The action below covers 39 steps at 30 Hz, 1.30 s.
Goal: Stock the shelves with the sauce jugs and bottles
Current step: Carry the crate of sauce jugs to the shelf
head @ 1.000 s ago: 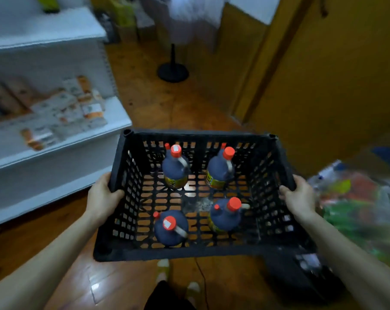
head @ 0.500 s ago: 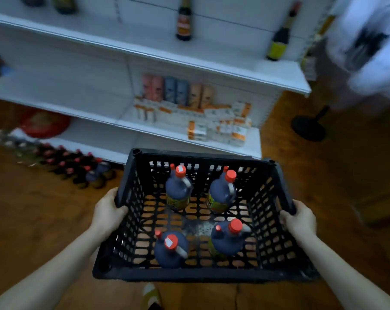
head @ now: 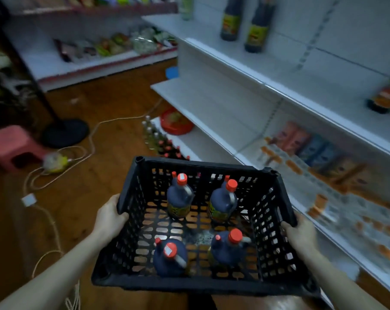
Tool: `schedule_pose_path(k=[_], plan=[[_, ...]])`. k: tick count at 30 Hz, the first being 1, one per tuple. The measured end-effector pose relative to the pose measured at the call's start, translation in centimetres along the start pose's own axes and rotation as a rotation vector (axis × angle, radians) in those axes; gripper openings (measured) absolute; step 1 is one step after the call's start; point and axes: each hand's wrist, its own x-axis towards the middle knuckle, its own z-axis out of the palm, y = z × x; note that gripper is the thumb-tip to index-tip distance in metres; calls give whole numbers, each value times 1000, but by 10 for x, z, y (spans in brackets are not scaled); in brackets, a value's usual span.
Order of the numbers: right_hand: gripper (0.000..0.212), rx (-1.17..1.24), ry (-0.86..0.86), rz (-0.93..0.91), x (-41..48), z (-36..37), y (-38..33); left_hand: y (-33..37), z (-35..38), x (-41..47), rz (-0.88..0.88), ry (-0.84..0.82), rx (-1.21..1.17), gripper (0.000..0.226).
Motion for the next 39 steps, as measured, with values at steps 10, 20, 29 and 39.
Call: schedule_pose_path(k=[10,20,29,39], plan=[[31,-110,-241,-307,111,140,-189,-69,-55,81,-332,230,-107,52],[21,-188,-419,-469,142,288,-338,-144,-122,171,-534,324,-151,53],[29,-221,-465,-436,167,430,-426,-208,-178,296,-579,326,-139,53],[34,-261,-496,-487,233,607,-501,-292,-172,446,-708,393,-188,54]])
